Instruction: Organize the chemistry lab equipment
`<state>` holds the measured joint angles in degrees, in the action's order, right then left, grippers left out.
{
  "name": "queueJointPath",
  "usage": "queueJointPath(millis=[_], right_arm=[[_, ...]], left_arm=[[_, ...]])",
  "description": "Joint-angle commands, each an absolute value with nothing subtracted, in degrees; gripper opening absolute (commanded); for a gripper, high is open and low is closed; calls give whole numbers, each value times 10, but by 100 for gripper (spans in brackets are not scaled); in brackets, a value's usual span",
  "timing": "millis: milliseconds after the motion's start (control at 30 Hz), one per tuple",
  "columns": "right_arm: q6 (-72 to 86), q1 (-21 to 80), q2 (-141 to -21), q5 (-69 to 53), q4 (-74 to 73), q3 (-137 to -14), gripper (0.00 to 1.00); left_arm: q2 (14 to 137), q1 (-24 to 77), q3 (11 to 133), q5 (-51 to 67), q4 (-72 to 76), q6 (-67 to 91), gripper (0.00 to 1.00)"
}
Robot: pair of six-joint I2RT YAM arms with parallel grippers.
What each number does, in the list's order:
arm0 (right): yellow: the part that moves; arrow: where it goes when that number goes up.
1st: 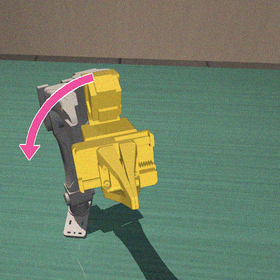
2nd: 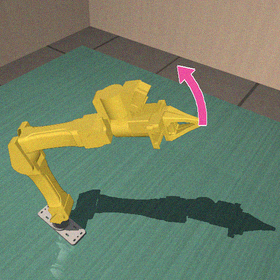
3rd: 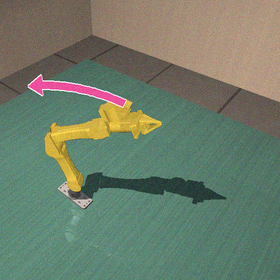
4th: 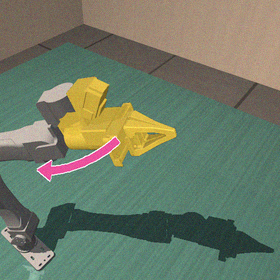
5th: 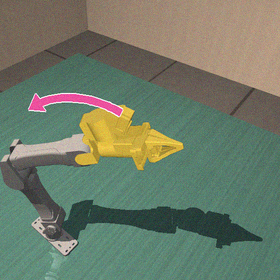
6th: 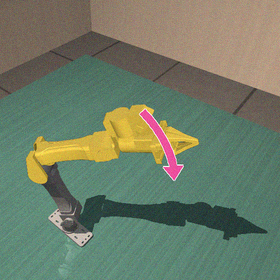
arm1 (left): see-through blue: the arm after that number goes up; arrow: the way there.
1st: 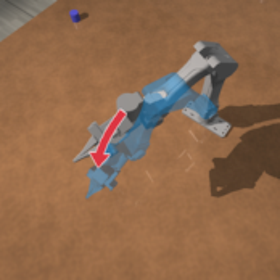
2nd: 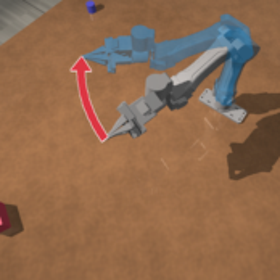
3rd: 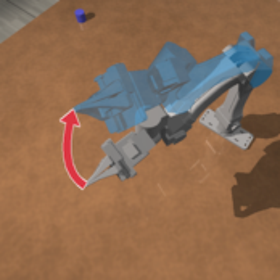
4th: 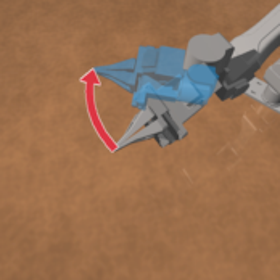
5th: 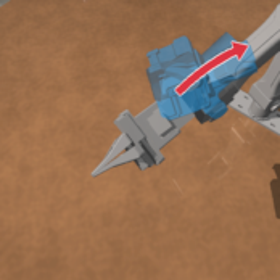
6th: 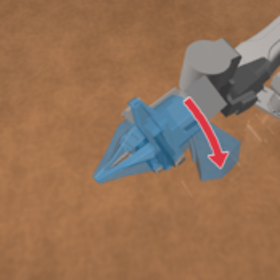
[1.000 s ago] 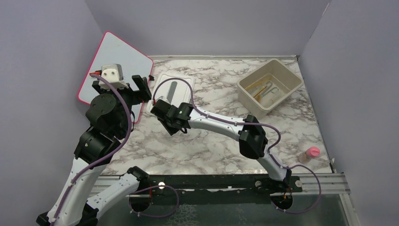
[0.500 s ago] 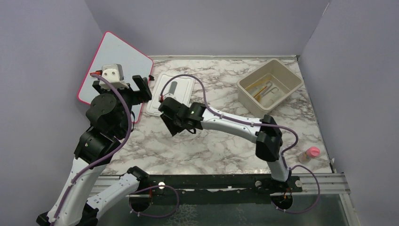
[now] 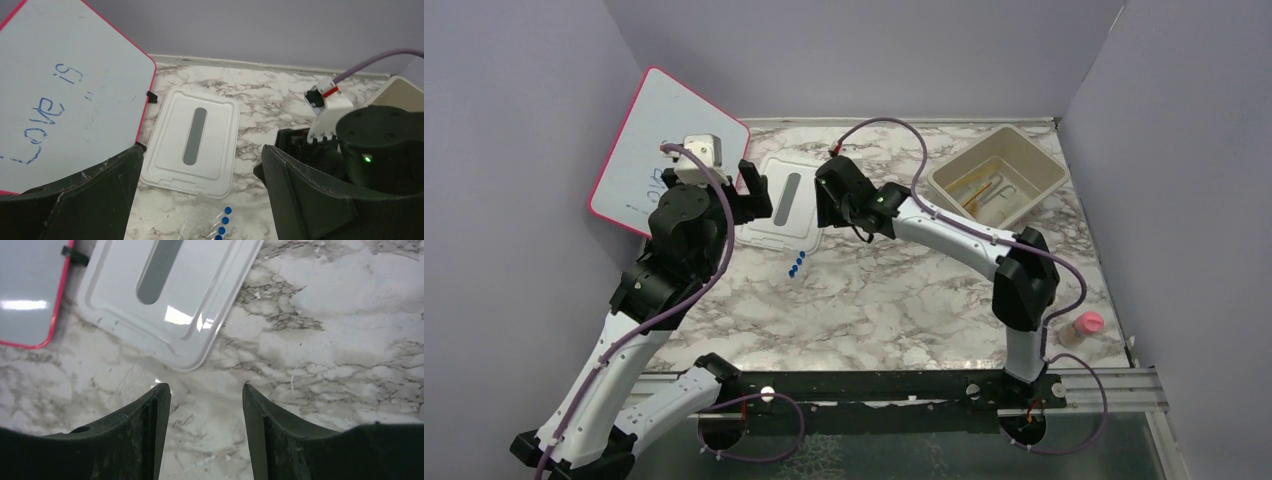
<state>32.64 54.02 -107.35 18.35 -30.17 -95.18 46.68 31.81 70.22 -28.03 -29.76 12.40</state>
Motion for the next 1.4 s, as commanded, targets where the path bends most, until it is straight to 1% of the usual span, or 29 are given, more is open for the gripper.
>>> queueJointPath(millis=[0, 100, 233, 333, 433, 500, 600, 767, 967, 1033, 1133, 1300, 1367], right_arm=[[324, 512, -1160, 219, -270, -1007, 61], [310, 493, -1227, 229, -284, -1073, 62], [258, 479, -1319, 199, -299, -1174, 62], [240, 471, -1383, 191, -339, -1262, 62], [232, 465, -1419, 205, -363, -1307, 61], [229, 460, -1423, 211, -357, -1299, 60], [211, 452, -1425, 183, -337, -1276, 59], [167, 449, -1448, 144, -339, -1290, 62], [171, 441, -1457, 156, -346, -1284, 62], [184, 436, -1452, 163, -350, -1271, 59], [220, 423, -1435, 174, -357, -1237, 51], [275, 397, -1366, 184, -333, -1108, 40], [290, 387, -1337, 190, -322, -1057, 39]], left_arm=[[471, 316, 677, -251, -301, 150, 91], [471, 316, 662, -268, -301, 152, 91], [470, 316, 650, -283, -301, 155, 91], [475, 316, 645, -283, -301, 157, 91], [481, 316, 642, -277, -301, 160, 91], [484, 315, 638, -274, -301, 162, 91], [486, 316, 635, -272, -301, 166, 91], [492, 316, 634, -267, -301, 171, 91], [494, 316, 629, -260, -301, 177, 91], [493, 316, 627, -258, -301, 176, 91], [493, 316, 625, -254, -301, 179, 91], [496, 316, 614, -244, -301, 186, 91], [499, 316, 610, -241, -301, 190, 91]])
